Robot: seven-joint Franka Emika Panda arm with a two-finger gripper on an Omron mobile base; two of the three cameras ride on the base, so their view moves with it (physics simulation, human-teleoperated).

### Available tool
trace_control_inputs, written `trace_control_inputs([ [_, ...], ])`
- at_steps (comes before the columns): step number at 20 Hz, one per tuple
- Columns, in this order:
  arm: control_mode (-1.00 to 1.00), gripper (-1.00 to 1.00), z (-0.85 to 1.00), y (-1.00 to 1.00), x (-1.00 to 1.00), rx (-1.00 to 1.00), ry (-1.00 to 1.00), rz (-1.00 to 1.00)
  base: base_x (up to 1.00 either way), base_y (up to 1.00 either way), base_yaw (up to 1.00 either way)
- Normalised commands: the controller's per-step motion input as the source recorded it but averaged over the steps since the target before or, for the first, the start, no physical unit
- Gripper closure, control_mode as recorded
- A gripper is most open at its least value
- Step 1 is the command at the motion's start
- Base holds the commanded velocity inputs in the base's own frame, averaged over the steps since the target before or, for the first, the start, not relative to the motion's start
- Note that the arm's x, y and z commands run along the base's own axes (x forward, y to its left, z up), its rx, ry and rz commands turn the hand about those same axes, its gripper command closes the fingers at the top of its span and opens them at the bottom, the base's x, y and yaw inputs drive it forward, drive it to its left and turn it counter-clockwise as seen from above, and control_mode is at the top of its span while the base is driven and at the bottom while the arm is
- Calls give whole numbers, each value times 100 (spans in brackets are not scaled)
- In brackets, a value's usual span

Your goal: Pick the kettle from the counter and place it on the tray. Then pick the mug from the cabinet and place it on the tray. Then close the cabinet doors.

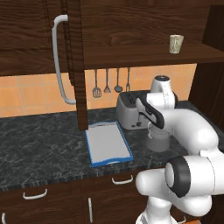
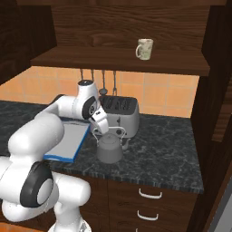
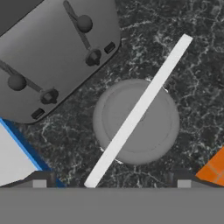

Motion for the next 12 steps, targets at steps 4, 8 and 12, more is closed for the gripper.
trace_control_inputs([
  [4,-100,-100,-24,0,14,3,2,-5,0,0,0],
  [8,-100,-100,-23,0,16,4,0,-5,0,0,0],
  [12,-100,-100,-24,0,17,3,0,-5,0,0,0],
])
